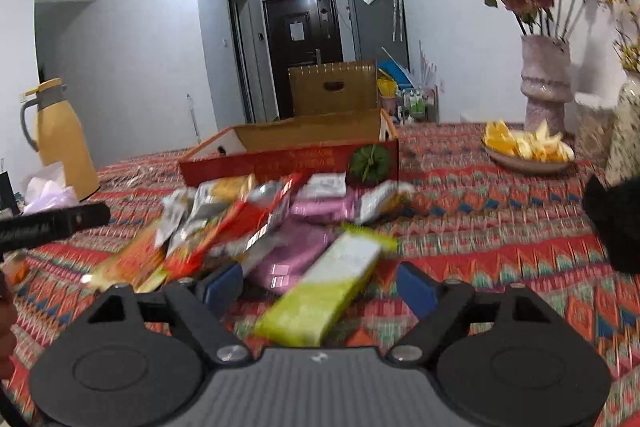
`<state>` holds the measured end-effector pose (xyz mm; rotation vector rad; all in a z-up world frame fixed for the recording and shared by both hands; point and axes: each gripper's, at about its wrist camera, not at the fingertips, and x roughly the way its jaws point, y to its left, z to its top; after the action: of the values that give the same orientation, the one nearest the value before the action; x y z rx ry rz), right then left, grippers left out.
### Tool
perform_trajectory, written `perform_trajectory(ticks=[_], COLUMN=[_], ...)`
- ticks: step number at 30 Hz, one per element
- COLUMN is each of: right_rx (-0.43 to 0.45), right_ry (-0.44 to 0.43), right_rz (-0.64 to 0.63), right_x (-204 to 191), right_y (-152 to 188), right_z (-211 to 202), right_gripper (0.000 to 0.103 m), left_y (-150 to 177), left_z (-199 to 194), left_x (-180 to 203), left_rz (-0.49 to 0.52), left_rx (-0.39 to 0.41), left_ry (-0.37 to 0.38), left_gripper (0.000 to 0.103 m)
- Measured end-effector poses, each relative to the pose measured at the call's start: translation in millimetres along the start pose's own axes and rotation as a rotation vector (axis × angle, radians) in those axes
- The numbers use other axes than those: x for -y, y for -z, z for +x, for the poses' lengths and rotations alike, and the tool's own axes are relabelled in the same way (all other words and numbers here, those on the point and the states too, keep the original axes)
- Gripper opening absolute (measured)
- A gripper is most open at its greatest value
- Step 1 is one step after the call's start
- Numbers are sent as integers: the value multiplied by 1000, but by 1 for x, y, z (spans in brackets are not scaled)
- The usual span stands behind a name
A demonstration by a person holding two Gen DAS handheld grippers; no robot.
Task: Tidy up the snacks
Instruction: 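Grasp a white sachet with the left tool while the right tool grasps another sachet, then carry both sachets into the cardboard box and open both tools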
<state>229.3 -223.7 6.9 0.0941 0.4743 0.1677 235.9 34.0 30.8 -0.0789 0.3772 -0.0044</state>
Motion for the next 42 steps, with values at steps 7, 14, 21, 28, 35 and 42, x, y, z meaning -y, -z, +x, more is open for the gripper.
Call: perform_trajectory(ticks=[7,14,21,28,35,42], right_rx=[-11,-113,-110,18,49,-27], right_ry=[10,-1,-27,18,-51,-72], right_rz=[34,257,331,218,68,102], right_x=[31,83,93,82,58,55], right_y=[-39,-52,-47,-48,-26,7], right_z=[63,149,184,123,11,-34], right_gripper=[79,57,22,18,18,18], left_y=[-23,-8,-4,-11,5,17], left_z=[89,137,135,72,-12,-44], left_x=[-15,-30,-14,-6,-8,-6], left_rz=[-121,-249,-206,-154,-192,-167], left_rx=[-162,-292,-259,-155,-119,-113], left_ry=[-14,26,101,124,148,133], left_gripper=[66,63,40,40,40,40])
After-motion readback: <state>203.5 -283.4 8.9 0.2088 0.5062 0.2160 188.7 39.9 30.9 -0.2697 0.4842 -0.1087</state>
